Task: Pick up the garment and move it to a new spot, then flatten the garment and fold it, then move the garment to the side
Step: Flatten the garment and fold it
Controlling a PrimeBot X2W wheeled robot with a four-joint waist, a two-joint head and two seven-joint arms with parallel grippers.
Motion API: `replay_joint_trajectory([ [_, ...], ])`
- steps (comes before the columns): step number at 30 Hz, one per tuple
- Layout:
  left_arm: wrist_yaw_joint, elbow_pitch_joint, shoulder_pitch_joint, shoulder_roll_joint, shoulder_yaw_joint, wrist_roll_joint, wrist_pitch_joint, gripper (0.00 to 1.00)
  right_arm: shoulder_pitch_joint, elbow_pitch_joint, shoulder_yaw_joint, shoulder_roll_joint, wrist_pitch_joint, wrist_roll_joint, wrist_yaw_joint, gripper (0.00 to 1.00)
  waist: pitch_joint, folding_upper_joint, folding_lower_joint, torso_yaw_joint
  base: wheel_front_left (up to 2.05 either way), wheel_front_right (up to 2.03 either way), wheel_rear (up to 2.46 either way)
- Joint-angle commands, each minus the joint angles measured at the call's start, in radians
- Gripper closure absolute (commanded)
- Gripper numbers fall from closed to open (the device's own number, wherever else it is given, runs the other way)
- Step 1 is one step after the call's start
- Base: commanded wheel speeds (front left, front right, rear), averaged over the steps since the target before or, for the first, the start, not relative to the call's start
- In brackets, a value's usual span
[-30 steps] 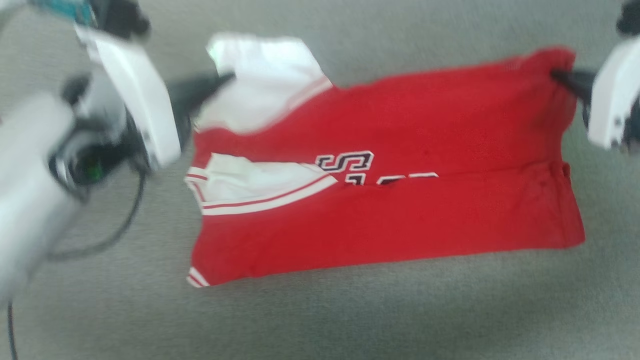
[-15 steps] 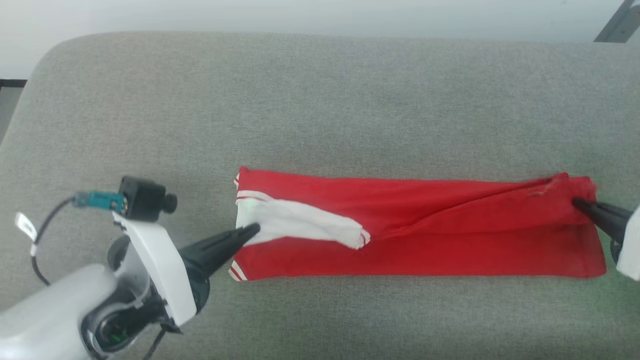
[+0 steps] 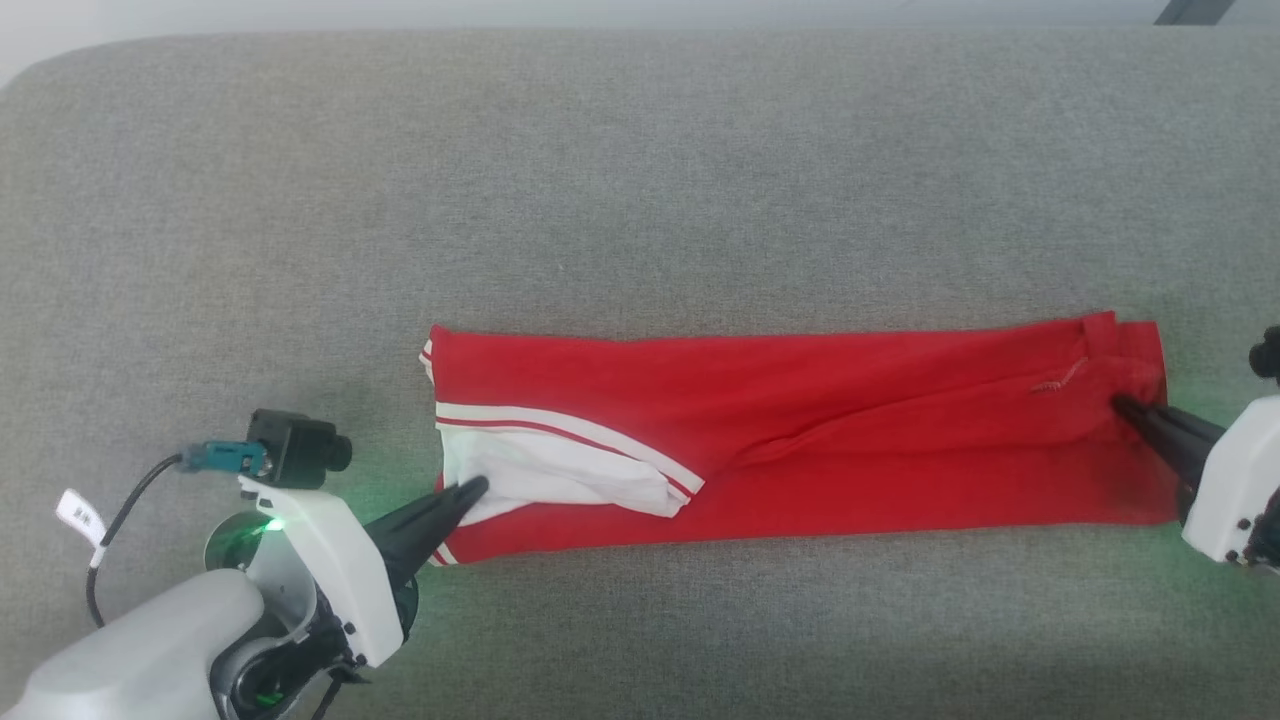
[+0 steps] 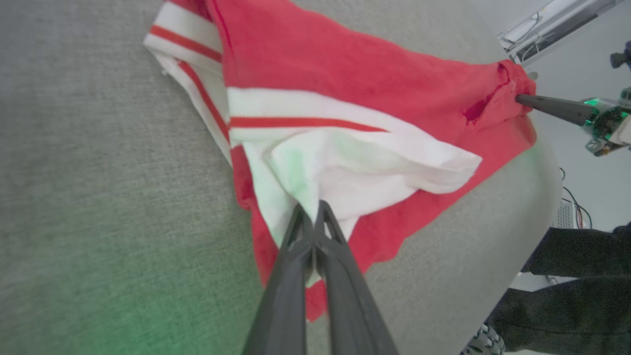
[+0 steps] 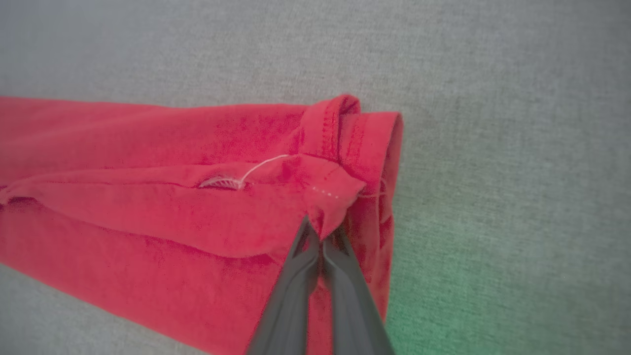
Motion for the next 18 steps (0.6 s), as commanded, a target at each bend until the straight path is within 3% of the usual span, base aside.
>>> replay_joint_trajectory([
  [1,-0.002,0.007,0.017,-0.005,0.002,-0.001,-0.02,0.0,0.008,-0.004,-0.008,0.004,-0.01,0.005,-0.002,0.55,-0.001,0.0,0.0,-0.002,0.0,0.0,0.0],
  [3,-0.002,0.014,0.031,-0.009,-0.002,-0.007,-0.048,0.0,0.015,-0.014,-0.025,-0.005,-0.022,0.005,-0.002,0.0,-0.005,0.0,0.0,0.0,0.0,0.0,0.0],
  [13,-0.002,0.059,0.1,-0.077,0.022,0.016,-0.153,0.0,0.129,-0.069,-0.13,-0.063,-0.041,0.046,-0.001,0.0,-0.066,0.0,0.0,0.071,0.0,0.0,0.0],
  [18,-0.002,0.085,0.167,-0.127,0.105,0.044,-0.16,0.0,0.21,-0.039,-0.193,-0.072,-0.024,0.081,-0.001,0.0,-0.093,0.0,0.0,0.125,0.0,0.0,0.0],
])
